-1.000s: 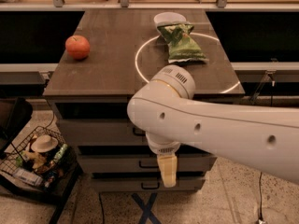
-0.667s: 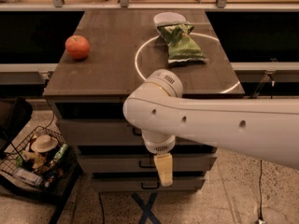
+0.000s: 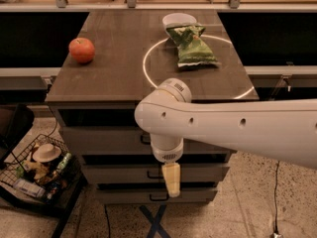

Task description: Open top drawer

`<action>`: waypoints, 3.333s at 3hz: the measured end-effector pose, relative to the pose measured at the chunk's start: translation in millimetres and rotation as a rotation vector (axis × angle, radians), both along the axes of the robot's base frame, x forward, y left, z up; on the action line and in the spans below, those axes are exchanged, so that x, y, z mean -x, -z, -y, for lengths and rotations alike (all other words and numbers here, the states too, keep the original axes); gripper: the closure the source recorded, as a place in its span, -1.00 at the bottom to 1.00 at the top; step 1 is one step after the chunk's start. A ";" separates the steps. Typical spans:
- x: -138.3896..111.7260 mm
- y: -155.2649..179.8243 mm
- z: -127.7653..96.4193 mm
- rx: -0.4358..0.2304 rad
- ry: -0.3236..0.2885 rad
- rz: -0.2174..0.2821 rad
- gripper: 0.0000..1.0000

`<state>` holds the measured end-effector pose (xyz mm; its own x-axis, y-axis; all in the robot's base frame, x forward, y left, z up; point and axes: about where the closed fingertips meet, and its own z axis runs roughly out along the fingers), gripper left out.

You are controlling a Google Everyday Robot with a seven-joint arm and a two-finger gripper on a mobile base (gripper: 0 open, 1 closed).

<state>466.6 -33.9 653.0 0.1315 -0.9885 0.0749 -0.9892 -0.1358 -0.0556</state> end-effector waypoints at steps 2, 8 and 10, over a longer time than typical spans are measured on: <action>-5.7 20.6 -23.1 -0.152 -0.011 -0.030 -0.65; 20.7 3.6 -16.9 -0.149 0.020 0.013 1.00; 23.8 3.0 -16.5 -0.149 0.022 0.015 1.00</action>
Offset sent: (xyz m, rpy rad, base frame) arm 0.0091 0.0452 -0.0320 0.2798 0.0481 0.0192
